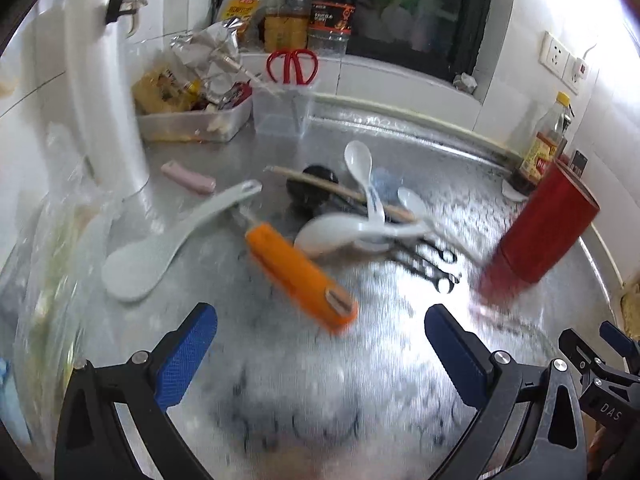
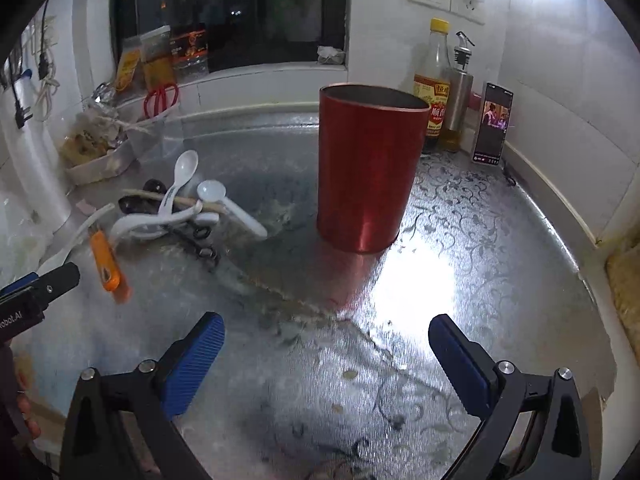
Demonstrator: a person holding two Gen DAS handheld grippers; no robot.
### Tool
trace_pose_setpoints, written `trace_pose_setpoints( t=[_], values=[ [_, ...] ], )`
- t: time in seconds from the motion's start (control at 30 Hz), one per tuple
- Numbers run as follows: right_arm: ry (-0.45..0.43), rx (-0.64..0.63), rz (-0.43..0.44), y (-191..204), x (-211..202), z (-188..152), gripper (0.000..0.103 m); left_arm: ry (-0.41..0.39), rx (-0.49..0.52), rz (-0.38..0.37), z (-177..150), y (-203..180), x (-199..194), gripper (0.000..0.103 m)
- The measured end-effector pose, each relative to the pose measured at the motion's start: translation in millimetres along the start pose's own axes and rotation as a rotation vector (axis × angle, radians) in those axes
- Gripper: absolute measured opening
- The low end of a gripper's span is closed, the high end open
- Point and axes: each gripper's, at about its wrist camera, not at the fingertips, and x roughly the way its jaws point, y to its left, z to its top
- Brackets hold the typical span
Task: Organize utensils
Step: 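Reach the right tool to the red container and close on its rim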
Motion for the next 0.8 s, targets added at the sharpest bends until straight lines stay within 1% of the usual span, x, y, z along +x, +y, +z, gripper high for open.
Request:
trace_pose_setpoints(
  t=[0.2,0.37,0.43,0.53,0.63,0.8],
  values=[
    [-0.022,0.069,-0.045,-7,10,21,0.103,-0.010,0.024,-0.035,28,3,19,0.103],
    [-0.037,0.122,-0.048,-20,15,29,0.103,0.013,0.008,-0.036,39,5,34,0.103],
    [-0.041,0.124,-0.048,-25,19,34,0.103,0.020,-0.005,-0.030,41,5,38,0.103],
    [-0.066,0.116,-0.040,-36,27,46,0.103,0.017,-0.033,-0.003,43,6,41,0.103],
    [-0.086,0.093,-0.014,-45,39,59,0.103,0.011,-0.082,0.034,45,6,42,0.103],
    [-0.094,0.021,0.059,-54,61,78,0.103,-0.006,-0.155,0.103,46,-3,39,0.103]
  ],
)
